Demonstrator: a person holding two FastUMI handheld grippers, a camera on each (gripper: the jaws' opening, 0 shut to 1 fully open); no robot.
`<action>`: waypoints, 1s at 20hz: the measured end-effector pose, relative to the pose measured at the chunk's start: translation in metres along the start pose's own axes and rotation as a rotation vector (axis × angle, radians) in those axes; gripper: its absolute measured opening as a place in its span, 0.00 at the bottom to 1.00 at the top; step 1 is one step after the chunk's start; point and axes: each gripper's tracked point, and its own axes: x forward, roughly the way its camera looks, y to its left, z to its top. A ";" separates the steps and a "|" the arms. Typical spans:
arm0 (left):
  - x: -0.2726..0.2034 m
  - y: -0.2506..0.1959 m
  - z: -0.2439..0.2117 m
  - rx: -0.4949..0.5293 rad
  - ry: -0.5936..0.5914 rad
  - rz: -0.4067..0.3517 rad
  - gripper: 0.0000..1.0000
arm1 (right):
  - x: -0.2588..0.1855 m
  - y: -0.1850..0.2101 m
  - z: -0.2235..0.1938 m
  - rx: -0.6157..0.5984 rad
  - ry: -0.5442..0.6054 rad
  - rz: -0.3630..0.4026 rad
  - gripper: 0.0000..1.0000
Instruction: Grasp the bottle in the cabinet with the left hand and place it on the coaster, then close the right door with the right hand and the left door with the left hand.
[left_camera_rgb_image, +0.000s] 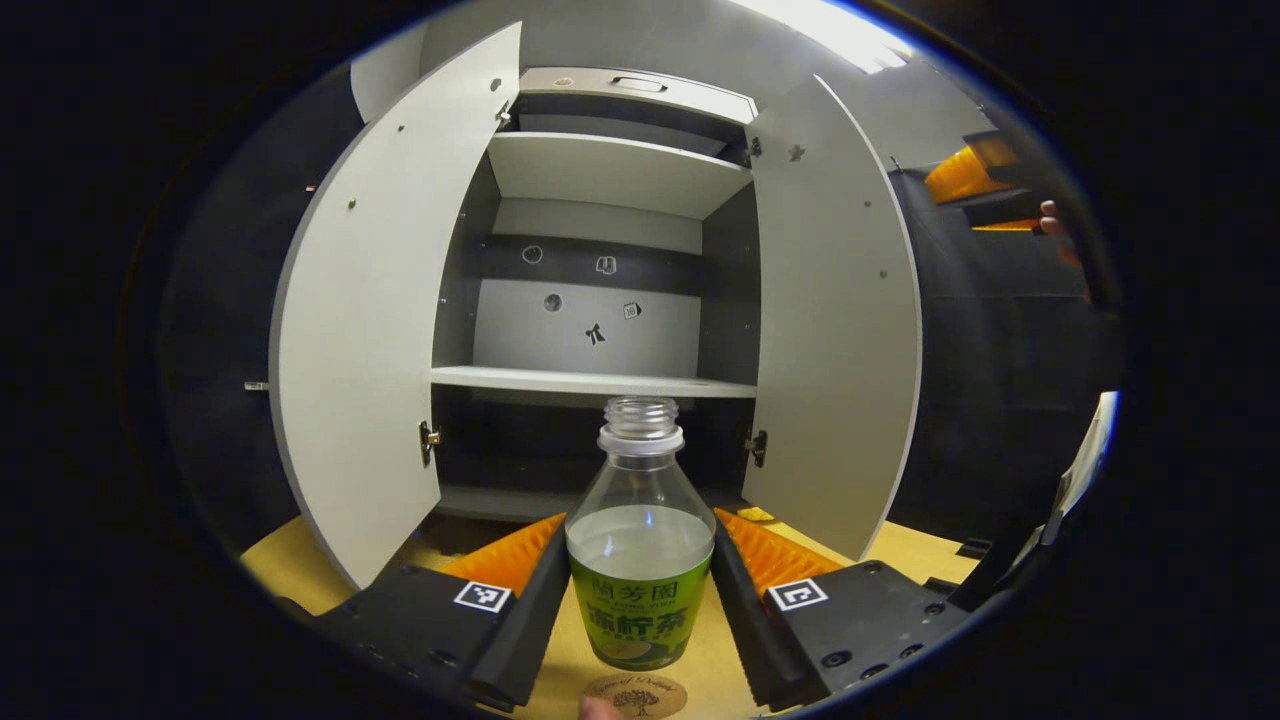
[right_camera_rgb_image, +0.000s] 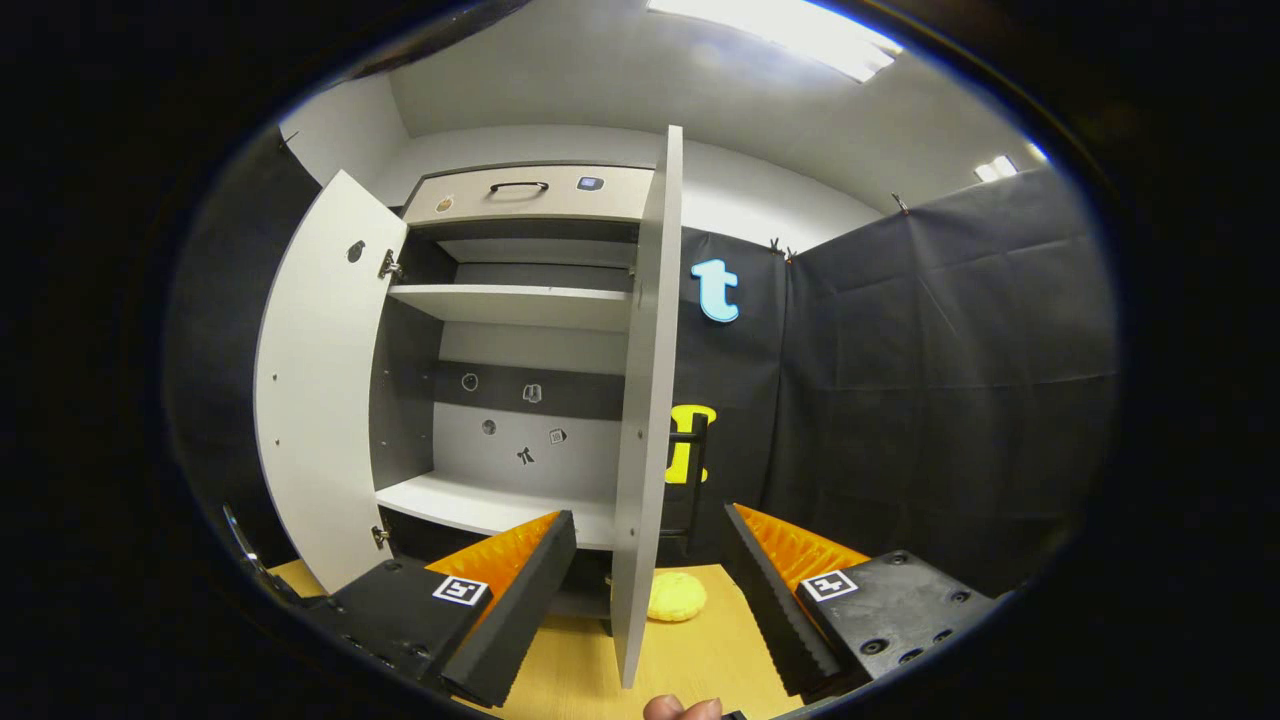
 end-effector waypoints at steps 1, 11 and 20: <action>-0.001 0.000 -0.013 0.010 0.017 -0.011 0.78 | 0.000 -0.001 -0.001 0.003 0.005 -0.005 0.97; -0.001 -0.016 -0.085 0.030 0.074 -0.096 0.78 | -0.004 0.005 -0.003 -0.024 0.036 -0.038 0.97; -0.006 -0.013 -0.105 0.044 0.094 -0.102 0.79 | -0.009 0.010 -0.004 -0.048 0.050 -0.042 0.97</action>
